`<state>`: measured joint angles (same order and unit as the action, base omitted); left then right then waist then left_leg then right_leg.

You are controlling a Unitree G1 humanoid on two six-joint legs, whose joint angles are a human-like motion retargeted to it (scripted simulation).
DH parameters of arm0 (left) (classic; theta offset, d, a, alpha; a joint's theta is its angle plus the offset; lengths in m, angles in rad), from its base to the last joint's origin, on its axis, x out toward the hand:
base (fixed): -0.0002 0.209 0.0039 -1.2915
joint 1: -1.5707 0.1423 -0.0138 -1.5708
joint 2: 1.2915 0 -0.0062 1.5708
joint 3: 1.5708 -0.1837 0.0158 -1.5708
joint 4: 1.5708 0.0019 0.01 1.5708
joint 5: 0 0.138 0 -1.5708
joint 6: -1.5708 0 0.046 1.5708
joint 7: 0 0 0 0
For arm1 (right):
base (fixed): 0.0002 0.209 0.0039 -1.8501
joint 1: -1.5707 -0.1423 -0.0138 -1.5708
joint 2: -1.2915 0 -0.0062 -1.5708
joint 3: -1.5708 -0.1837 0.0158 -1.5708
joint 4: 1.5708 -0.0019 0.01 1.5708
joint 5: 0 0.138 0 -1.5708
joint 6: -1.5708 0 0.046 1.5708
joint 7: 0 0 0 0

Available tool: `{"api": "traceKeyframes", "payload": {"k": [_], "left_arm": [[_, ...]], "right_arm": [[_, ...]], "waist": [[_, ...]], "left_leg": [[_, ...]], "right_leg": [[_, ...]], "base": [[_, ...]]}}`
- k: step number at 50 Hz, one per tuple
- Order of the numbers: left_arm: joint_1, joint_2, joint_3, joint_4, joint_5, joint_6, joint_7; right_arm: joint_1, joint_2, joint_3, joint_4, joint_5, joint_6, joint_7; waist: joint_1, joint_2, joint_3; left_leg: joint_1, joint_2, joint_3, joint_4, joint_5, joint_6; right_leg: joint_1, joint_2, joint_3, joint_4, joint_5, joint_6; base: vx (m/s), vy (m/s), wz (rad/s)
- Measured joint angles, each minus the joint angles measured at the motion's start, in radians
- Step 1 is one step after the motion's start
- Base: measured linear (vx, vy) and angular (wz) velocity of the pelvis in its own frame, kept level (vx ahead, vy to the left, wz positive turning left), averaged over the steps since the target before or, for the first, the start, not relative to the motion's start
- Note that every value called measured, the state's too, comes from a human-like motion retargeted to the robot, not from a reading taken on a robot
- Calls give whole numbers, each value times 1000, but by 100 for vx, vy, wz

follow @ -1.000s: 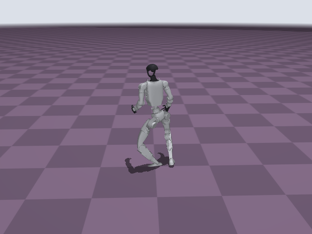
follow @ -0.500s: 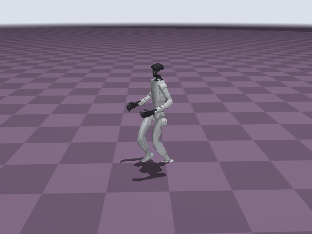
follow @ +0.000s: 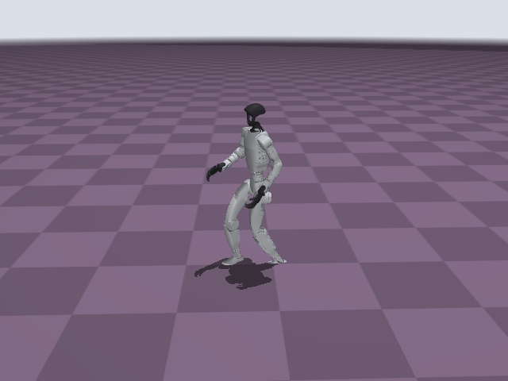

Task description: Dance

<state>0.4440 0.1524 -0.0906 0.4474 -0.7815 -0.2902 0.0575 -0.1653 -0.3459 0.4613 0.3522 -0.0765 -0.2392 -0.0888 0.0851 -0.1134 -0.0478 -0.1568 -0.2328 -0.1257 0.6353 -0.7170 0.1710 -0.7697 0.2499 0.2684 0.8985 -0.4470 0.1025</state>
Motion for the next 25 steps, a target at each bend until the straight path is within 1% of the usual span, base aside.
{"api": "traceKeyframes", "payload": {"k": [3,5,7,8,9,12,13,15,17,18,19,20,22,23,25], "left_arm": [[8,-1,9,-40,-34,-35,36],[10,-4,29,-81,-68,-62,64],[10,-11,65,-136,-109,-86,89],[11,-13,91,-179,-136,-95,105],[9,-18,112,-210,-154,-106,112],[-15,-24,179,-311,-199,-141,121],[-26,-14,207,-372,-221,-148,129],[-57,-5,241,-458,-242,-174,124],[-88,44,279,-593,-268,-193,113],[-104,65,290,-651,-275,-201,99],[-118,88,298,-710,-282,-206,80],[-131,113,306,-770,-288,-210,58],[-152,156,310,-882,-299,-204,2],[-161,170,307,-927,-296,-195,-27],[-163,181,294,-993,-281,-166,-83]], "right_arm": [[20,-13,31,-20,-6,-18,-3],[33,-28,42,-37,-4,-32,-7],[55,-51,40,-59,6,-43,-11],[70,-73,33,-83,20,-47,-10],[91,-85,22,-92,28,-51,-13],[172,-110,-35,-118,52,-64,-26],[214,-126,-70,-156,72,-66,-20],[273,-139,-111,-173,90,-73,-24],[341,-148,-164,-234,128,-78,1],[365,-151,-178,-251,144,-78,10],[387,-152,-191,-270,163,-77,22],[407,-151,-202,-291,183,-74,35],[424,-148,-224,-342,227,-59,65],[418,-150,-233,-365,240,-53,75],[380,-159,-250,-412,236,-46,79]], "waist": [[-14,-14,17],[-28,-21,13],[-51,-29,2],[-70,-36,-9],[-84,-44,-14],[-122,-64,-22],[-133,-67,-18],[-163,-83,-27],[-182,-62,-24],[-193,-55,-24],[-198,-40,-22],[-201,-20,-19],[-184,55,3],[-171,96,15],[-137,170,43]], "left_leg": [[-46,30,106,73,-14,-24],[-66,55,171,95,-27,-37],[-58,72,228,74,-29,-44],[-15,61,245,-12,-10,-40],[0,61,276,-29,-6,-44],[34,68,370,-18,-18,-61],[101,54,375,-94,0,-58],[130,54,410,-60,20,-76],[150,113,425,32,29,-95],[141,144,433,113,53,-108],[120,186,427,219,84,-126],[93,233,415,338,119,-145],[-7,380,362,640,197,-163],[-68,442,326,786,236,-161],[-217,524,239,1052,293,-143]], "right_leg": [[-28,-64,-64,68,-55,-6],[-40,-129,-123,125,-95,-23],[-42,-217,-182,203,-129,-44],[-37,-274,-208,237,-149,-55],[-30,-330,-232,283,-160,-65],[6,-483,-296,410,-191,-91],[43,-518,-319,423,-207,-94],[83,-581,-335,460,-219,-99],[162,-546,-376,437,-243,-109],[190,-524,-381,431,-255,-117],[219,-484,-385,422,-275,-133],[249,-434,-390,413,-298,-153],[295,-286,-411,384,-335,-216],[308,-215,-415,371,-356,-251],[322,-81,-399,343,-399,-315]], "base": [[-16,-29,-192],[-6,-34,-199],[8,-37,-189],[17,-38,-182],[14,-41,-188],[17,-44,-202],[32,-43,-213],[29,-47,-225],[35,-47,-239],[34,-46,-250],[32,-46,-263],[33,-43,-283],[35,-38,-303],[40,-32,-317],[45,-26,-328]]}}
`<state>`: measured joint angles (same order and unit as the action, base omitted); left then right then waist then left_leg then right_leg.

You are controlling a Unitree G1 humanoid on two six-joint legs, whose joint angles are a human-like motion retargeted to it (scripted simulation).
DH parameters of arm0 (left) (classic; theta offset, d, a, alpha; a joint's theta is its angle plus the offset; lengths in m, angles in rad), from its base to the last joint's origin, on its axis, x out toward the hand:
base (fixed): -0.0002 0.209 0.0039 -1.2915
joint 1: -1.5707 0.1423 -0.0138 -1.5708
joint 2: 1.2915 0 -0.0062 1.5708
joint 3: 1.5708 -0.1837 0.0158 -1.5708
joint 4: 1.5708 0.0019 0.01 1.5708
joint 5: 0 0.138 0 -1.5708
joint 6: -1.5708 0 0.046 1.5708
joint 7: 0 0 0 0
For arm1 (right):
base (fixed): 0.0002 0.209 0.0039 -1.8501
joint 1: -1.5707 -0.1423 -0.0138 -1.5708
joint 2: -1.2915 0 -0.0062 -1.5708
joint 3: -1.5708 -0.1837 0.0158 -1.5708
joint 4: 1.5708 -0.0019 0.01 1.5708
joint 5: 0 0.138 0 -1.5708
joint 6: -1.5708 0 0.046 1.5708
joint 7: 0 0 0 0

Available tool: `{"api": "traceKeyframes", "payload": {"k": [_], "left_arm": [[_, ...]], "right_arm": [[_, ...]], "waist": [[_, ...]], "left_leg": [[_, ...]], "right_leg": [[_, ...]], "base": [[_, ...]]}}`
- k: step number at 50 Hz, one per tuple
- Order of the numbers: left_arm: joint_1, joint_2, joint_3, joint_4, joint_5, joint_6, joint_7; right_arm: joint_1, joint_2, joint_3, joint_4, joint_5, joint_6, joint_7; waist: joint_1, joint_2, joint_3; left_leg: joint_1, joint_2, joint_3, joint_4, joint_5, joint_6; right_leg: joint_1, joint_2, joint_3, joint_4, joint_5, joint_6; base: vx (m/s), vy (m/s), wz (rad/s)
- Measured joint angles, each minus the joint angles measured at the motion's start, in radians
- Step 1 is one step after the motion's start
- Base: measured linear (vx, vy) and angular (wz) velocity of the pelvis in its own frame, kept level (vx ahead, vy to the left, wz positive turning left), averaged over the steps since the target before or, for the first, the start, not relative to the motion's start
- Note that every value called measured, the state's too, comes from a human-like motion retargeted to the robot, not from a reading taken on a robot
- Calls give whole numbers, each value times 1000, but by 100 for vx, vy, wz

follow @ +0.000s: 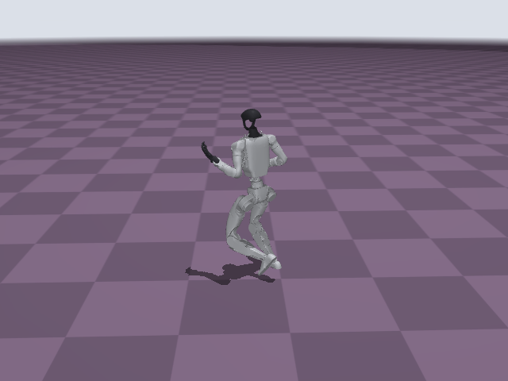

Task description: Dance

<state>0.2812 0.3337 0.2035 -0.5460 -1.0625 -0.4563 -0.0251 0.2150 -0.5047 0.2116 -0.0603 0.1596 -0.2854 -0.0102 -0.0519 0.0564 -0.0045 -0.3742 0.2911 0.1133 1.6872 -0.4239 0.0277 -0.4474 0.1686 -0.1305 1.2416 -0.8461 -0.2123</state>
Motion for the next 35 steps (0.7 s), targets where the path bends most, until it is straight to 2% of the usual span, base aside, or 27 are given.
{"api": "traceKeyframes", "payload": {"k": [3,5,7,8,10,12,15,17,20,21,23,25,27,31,33,35], "left_arm": [[53,-29,-41,-33,52,66,-66],[108,-48,-90,-37,79,113,-106],[160,-37,-149,-51,84,134,-124],[181,-23,-175,-66,83,135,-121],[212,11,-220,-111,82,120,-95],[219,43,-245,-170,87,99,-52],[172,75,-246,-262,101,66,40],[107,88,-230,-297,152,42,117],[11,87,-209,-310,262,15,194],[-34,80,-210,-282,334,17,229],[-117,63,-240,-179,467,37,293],[-139,34,-290,-28,523,70,294],[-112,2,-339,155,528,100,235],[-72,-32,-442,513,614,150,155],[-71,-42,-485,662,658,165,140],[-74,-53,-515,779,680,176,137]], "right_arm": [[-122,-14,-40,-74,-52,-19,-30],[-207,-11,-71,-136,-73,-36,-71],[-260,5,-79,-208,-50,-53,-110],[-278,12,-71,-240,-28,-62,-124],[-285,30,-29,-300,21,-78,-135],[-273,34,26,-347,55,-85,-118],[-257,20,84,-387,74,-79,-88],[-249,10,102,-396,60,-74,-78],[-218,15,116,-385,18,-72,-63],[-221,22,125,-368,-14,-68,-57],[-249,32,156,-311,-90,-61,-41],[-285,18,203,-257,-141,-52,-3],[-317,-16,261,-213,-135,-47,37],[-350,-61,364,-88,-95,-41,57],[-355,-64,401,-12,-89,-35,51],[-357,-61,428,56,-96,-30,49]], "waist": [[66,70,29],[106,70,32],[140,7,41],[159,-35,49],[206,-96,54],[240,-139,58],[245,-195,72],[224,-229,86],[181,-265,101],[169,-273,126],[157,-273,180],[146,-248,202],[127,-212,193],[71,-170,138],[51,-159,108],[41,-153,85]], "left_leg": [[-291,-20,-107,280,20,30],[-473,-106,-119,352,30,42],[-544,-228,-61,282,45,54],[-544,-289,-27,203,60,56],[-505,-365,15,14,71,57],[-433,-419,38,-202,82,38],[-308,-502,56,-505,110,-2],[-224,-549,61,-621,80,5],[-167,-584,61,-577,-131,95],[-144,-594,56,-549,-218,132],[-90,-597,40,-524,-329,170],[-23,-584,12,-573,-317,149],[54,-567,-41,-675,-187,67],[136,-538,-116,-916,212,-129],[146,-530,-136,-1012,308,-181],[159,-521,-139,-1092,332,-191]], "right_leg": [[11,146,94,-58,-27,-40],[33,161,165,-78,-27,-23],[97,35,176,-53,-1,48],[137,-39,184,-53,55,100],[184,-159,177,-41,225,206],[186,-287,133,21,387,267],[177,-501,45,144,475,260],[182,-625,9,241,421,219],[165,-745,-9,421,287,158],[149,-761,1,466,255,149],[111,-766,11,508,210,131],[75,-744,-14,460,194,113],[55,-691,-53,327,209,115],[9,-567,-69,-1,303,189],[-18,-516,-53,-134,349,234],[-32,-485,-41,-230,373,263]], "base": [[53,-13,-338],[63,-1,-318],[73,6,-285],[76,9,-285],[74,12,-306],[68,14,-315],[62,17,-273],[57,17,-226],[52,12,-176],[50,10,-153],[48,7,-146],[47,1,-117],[46,-6,-70],[42,-10,15],[37,-10,56],[30,-10,53]]}}
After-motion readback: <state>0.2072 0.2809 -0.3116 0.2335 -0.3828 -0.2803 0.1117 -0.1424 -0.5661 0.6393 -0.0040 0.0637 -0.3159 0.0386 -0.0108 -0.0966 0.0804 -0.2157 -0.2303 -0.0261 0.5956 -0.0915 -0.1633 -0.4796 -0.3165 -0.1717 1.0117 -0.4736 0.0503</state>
